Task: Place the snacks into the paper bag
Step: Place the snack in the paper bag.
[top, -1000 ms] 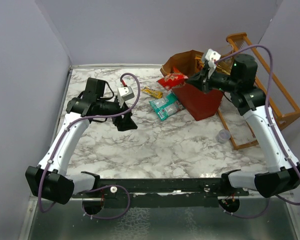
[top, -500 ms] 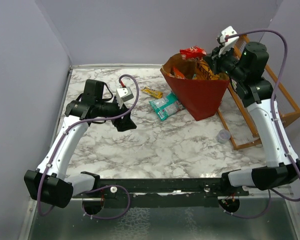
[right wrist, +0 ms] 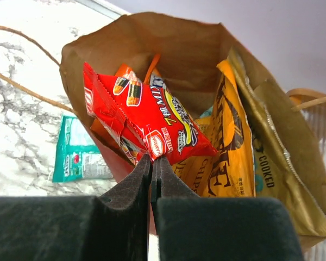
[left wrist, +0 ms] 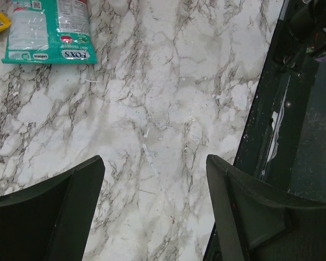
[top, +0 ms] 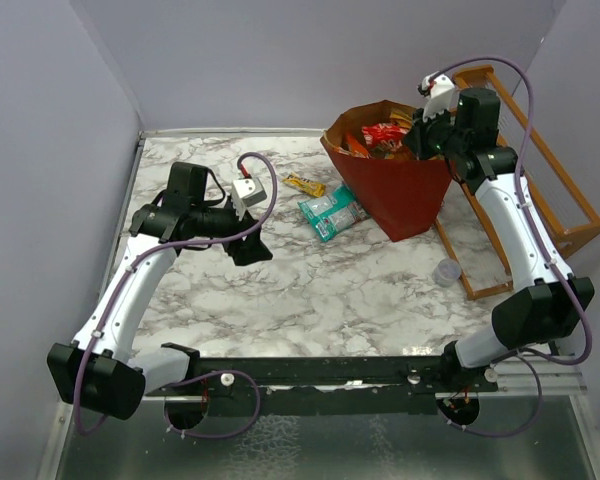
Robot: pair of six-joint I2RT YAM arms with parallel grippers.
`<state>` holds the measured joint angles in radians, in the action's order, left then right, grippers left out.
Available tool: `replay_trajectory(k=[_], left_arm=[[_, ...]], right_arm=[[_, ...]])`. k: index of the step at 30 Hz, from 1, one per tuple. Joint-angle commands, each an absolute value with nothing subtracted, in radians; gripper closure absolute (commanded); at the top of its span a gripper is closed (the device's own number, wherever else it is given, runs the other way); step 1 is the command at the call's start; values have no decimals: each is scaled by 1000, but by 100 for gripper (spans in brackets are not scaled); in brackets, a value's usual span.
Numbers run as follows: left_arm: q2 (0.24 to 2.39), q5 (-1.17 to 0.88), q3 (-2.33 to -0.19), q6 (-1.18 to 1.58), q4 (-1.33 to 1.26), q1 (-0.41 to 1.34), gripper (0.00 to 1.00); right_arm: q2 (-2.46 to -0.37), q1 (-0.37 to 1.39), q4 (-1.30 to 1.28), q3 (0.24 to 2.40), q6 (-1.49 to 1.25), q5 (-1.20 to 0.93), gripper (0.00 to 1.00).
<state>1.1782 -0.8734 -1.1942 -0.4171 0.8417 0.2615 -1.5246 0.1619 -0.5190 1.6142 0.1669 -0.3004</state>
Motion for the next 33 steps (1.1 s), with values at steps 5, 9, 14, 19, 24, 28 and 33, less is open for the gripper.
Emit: replay_trajectory(k=[5, 9, 14, 19, 24, 28, 33], left_arm=[[1145, -870, -1182, -405, 821, 256, 21], [1136, -876, -1180, -402, 819, 255, 21], [1131, -882, -1172, -397, 813, 250, 21], [1125, -882, -1166, -396, 810, 249, 21], [1124, -878, -1160, -396, 807, 249, 21], [1129, -877, -1161, -397, 805, 248, 21], [1137, -877, -1163, -397, 805, 248, 21]], right_arm=[[-1451, 145, -611, 1533, 118, -374, 99], [-1411, 131, -610, 1488, 111, -364, 98], [-1423, 110, -626, 1474, 100, -370, 98], [-1446, 93, -627, 1478, 92, -375, 93], [-1479, 86, -640, 1507, 93, -388, 86], [-1487, 86, -646, 1519, 99, -387, 82], [-1486, 85, -655, 1538, 110, -385, 76]])
